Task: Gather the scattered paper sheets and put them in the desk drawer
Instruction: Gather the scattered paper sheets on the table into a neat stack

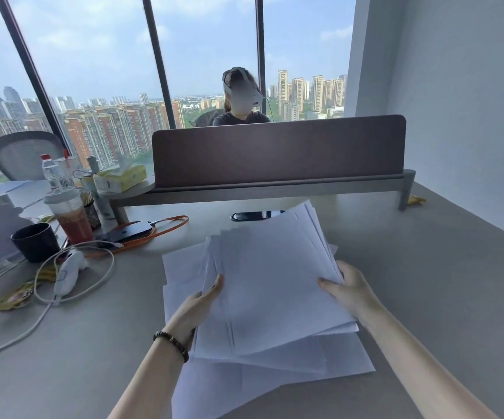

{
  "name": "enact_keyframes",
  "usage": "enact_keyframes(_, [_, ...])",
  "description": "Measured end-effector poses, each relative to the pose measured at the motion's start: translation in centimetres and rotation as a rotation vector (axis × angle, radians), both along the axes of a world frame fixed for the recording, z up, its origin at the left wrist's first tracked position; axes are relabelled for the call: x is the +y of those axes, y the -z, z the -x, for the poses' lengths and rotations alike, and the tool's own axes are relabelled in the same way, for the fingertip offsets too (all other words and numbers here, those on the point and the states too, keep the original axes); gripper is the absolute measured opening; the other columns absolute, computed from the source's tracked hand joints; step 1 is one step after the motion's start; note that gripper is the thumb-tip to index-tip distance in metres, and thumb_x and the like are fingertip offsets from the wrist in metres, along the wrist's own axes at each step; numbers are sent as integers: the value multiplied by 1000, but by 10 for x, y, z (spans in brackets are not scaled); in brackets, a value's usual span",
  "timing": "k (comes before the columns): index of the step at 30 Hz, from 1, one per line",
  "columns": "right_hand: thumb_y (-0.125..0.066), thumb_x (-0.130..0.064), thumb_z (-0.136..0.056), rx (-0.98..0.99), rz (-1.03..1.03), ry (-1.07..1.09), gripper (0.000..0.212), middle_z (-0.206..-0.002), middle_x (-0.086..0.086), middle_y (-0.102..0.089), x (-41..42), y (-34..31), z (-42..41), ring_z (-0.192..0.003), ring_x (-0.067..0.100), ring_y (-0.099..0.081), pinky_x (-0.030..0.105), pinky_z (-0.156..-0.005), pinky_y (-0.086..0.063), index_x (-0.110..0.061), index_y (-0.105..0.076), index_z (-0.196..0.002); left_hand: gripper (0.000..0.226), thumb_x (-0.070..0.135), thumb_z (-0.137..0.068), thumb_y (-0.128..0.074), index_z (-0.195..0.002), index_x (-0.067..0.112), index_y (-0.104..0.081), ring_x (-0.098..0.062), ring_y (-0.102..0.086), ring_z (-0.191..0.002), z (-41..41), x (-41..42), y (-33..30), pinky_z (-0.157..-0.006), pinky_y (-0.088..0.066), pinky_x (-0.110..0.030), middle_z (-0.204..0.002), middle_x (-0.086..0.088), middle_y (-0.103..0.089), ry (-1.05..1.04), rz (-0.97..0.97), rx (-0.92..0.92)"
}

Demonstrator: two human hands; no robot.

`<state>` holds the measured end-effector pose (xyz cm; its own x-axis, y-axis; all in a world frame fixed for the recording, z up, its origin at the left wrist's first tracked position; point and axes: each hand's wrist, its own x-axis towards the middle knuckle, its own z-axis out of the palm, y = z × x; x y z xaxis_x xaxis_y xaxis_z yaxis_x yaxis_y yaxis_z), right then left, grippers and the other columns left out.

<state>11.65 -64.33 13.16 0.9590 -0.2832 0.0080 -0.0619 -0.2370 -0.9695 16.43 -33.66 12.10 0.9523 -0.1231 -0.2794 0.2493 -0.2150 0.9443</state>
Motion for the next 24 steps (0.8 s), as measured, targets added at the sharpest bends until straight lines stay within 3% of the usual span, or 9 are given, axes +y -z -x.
enact_keyframes(2, [-70,-4,-90,47,5,-37,19,-101,7,-75,7,3,6,-80,14,-71,22,-65,-54,-17,-66,-103,135,95,-38,-59,-144,11,-49,-20,-49,-129,1,-1,1,-99,-33,-28,-141,-1,-54,-15,-9,-9])
enact_keyframes(4, [-67,-10,-94,112,2,-114,18,-105,-1,-75,14,5,10,-87,9,-71,20,-67,-53,-22,-65,-109,93,73,-68,-70,-134,9,-53,-21,-55,-122,5,-7,-1,-99,-38,-28,-137,-4,-58,11,24,18])
enact_keyframes(6, [-59,-18,-100,159,11,-226,14,-105,-11,-73,23,5,13,-87,-4,-68,12,-66,-50,-28,-64,-109,44,43,-79,-79,-106,15,-58,-12,-63,-90,15,-13,-9,-83,-44,-24,-104,1,-69,16,86,-20])
enact_keyframes(9, [-53,-31,-103,180,169,-255,17,-79,-15,-56,30,4,11,-68,-1,-54,16,-57,-37,-25,-55,-87,77,35,-50,-93,-116,3,-69,-23,-75,-91,14,-13,-3,-81,-55,-30,-99,-7,-78,50,167,-44])
enact_keyframes(11, [-52,-36,-102,195,293,-166,39,-67,-7,-35,29,9,5,-57,11,-34,28,-55,-24,-20,-34,-71,65,24,-62,-84,-120,-1,-68,-29,-74,-99,15,-9,-2,-85,-58,-37,-104,-11,-78,47,212,-56])
enact_keyframes(12, [-53,-37,-100,188,320,-131,40,-67,-6,-37,27,9,3,-58,12,-36,31,-56,-27,-17,-34,-71,55,19,-70,-81,-120,0,-68,-31,-73,-102,17,-8,-3,-89,-57,-40,-106,-12,-77,41,230,-66])
enact_keyframes(15, [-63,-31,-96,134,91,-97,19,-98,-2,-70,21,3,-1,-86,17,-69,35,-77,-54,-17,-62,-109,50,23,-74,-79,-119,5,-69,-36,-67,-113,21,-9,-8,-102,-50,-51,-115,-13,-75,57,310,-120])
enact_keyframes(17, [-66,-21,-96,90,-163,-150,33,-114,1,-74,18,-3,0,-100,21,-73,39,-89,-57,-20,-61,-128,52,26,-71,-80,-118,6,-69,-37,-65,-115,23,-12,-13,-105,-46,-55,-117,-15,-73,51,370,-157])
enact_keyframes(24, [-60,-12,-100,-233,-187,-130,26,-118,-4,-75,27,-28,12,-110,19,-71,52,-100,-53,-25,-64,-122,19,2,-90,-65,-106,9,-73,-22,-73,-94,33,-24,-44,-85,-59,-36,-102,-6,-78,-38,398,-416])
